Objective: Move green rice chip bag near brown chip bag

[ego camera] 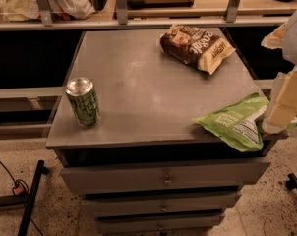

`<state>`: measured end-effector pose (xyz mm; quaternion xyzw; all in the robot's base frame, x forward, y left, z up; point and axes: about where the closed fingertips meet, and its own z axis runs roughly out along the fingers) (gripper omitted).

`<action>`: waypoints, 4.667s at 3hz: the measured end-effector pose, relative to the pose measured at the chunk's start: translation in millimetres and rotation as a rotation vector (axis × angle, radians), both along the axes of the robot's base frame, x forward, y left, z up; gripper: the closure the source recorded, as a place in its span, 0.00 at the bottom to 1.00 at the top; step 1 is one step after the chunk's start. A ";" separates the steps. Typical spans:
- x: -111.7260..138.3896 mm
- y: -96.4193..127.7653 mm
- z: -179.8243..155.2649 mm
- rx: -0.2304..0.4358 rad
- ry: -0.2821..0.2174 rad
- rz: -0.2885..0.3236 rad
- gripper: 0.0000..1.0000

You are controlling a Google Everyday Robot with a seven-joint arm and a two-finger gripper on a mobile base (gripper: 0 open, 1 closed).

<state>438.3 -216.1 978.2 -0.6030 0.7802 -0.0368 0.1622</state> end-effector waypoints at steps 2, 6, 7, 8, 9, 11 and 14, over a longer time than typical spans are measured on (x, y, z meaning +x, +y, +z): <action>13.4 -4.6 -10.2 -0.025 -0.016 0.052 0.00; 43.6 -82.4 -102.3 -0.034 0.020 0.342 0.18; 38.5 -85.5 -104.1 0.039 0.000 0.361 0.40; 30.8 -78.9 -100.6 0.089 -0.019 0.395 0.64; 23.8 -70.7 -92.3 0.111 -0.038 0.410 0.87; 36.7 -57.0 -58.3 0.153 -0.058 0.298 1.00; 143.0 -3.3 -7.6 0.277 -0.252 0.137 1.00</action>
Offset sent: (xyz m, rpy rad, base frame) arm 0.0417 -0.0157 -0.0370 -0.0776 -0.0286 0.1632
